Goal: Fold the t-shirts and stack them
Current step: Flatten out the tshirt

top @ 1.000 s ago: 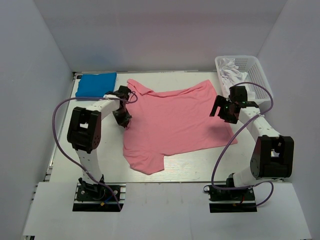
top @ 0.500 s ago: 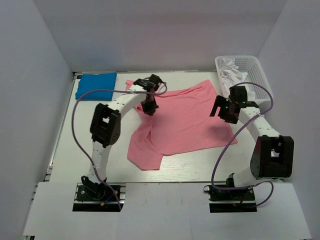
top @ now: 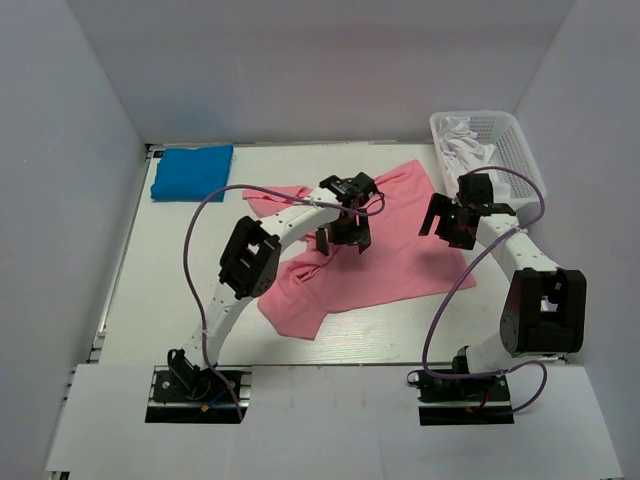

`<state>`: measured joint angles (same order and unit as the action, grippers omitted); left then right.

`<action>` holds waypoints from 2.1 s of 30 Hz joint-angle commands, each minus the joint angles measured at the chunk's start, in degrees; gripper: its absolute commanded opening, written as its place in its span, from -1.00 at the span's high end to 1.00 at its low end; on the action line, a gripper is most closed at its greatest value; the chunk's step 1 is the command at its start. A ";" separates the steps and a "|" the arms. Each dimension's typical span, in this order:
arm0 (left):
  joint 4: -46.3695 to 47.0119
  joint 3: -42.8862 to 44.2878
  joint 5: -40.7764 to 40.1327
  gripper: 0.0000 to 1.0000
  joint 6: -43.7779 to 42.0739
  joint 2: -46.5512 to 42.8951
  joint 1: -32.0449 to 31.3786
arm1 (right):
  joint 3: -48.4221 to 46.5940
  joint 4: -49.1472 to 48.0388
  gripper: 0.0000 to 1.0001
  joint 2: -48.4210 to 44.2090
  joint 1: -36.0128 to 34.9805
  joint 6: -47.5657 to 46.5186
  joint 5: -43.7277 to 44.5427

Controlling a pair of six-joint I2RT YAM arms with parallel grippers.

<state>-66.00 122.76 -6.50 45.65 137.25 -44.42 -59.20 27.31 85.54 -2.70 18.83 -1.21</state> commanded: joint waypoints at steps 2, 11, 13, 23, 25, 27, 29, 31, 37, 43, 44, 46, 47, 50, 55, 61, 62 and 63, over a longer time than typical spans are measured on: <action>0.69 -4.27 -2.73 -0.99 -0.74 -11.20 2.23 | -0.21 0.02 -0.81 0.16 0.06 -0.72 0.33; 5.78 -17.72 -5.71 -0.82 -0.74 -18.86 11.02 | -0.74 0.63 -0.81 0.50 0.15 -1.34 0.95; 7.63 -19.14 -4.58 -0.57 -2.13 -18.86 12.34 | -0.57 0.73 -0.81 0.60 0.15 -1.51 3.21; 15.99 -21.07 -1.32 -0.23 -6.18 -16.58 13.75 | -2.50 2.13 -0.81 3.67 0.15 -1.51 5.43; 16.60 -21.07 -0.10 -0.19 -6.19 -15.87 14.37 | -2.50 2.31 -0.81 4.11 0.15 -1.52 5.69; 16.60 -21.60 0.52 -0.12 -6.80 -14.74 14.37 | -2.59 2.57 -0.81 4.64 0.24 -1.52 6.31; 15.82 -22.12 0.53 -0.05 -6.80 -14.73 14.37 | -2.67 2.92 -0.81 4.90 0.15 -1.52 6.57; 15.29 -22.91 0.53 -0.05 -6.80 -15.60 14.37 | -2.50 2.75 -0.81 5.08 0.24 -1.52 6.57; 20.56 -29.07 0.44 -0.17 -7.50 -19.48 14.37 | -2.59 2.48 -0.81 5.60 0.15 -1.52 6.22; 21.69 -30.03 0.44 -0.01 -7.50 -17.02 14.89 | -2.24 2.48 -0.81 5.78 0.15 -1.52 5.96; 21.70 -30.03 0.44 -0.01 -7.50 -17.02 14.89 | -2.41 2.31 -0.81 5.78 0.24 -1.60 5.87; 22.23 -30.03 -1.23 0.10 -6.98 -17.02 14.89 | -2.41 2.40 -0.81 6.13 0.15 -1.52 5.70; 22.92 -30.03 -1.84 0.14 -6.98 -17.02 15.42 | -2.50 2.40 -0.81 6.39 0.15 -2.56 5.87; 23.29 -28.20 -4.12 0.50 -6.98 -16.49 16.04 | -2.50 2.22 -0.81 6.83 0.15 -1.52 5.43; 19.06 -23.53 -8.69 1.00 -7.50 -15.61 17.70 | -1.71 2.22 -0.81 7.80 0.15 -1.34 6.66; 17.75 -25.81 -14.32 1.00 -8.73 -20.87 19.99 | -0.83 2.22 -0.78 10.26 0.15 -1.07 5.61; 17.75 -26.34 -14.33 1.00 -8.73 -20.88 19.99 | -0.74 2.13 -0.78 10.52 0.06 -1.08 5.87; 17.75 -26.34 -14.33 1.00 -9.95 -21.49 20.77 | -0.57 2.31 -0.78 11.14 0.15 -0.81 5.87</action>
<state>-47.20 96.97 -17.30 37.67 121.60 -25.02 -59.55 29.85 95.46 -2.66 17.58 4.51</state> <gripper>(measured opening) 0.032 0.894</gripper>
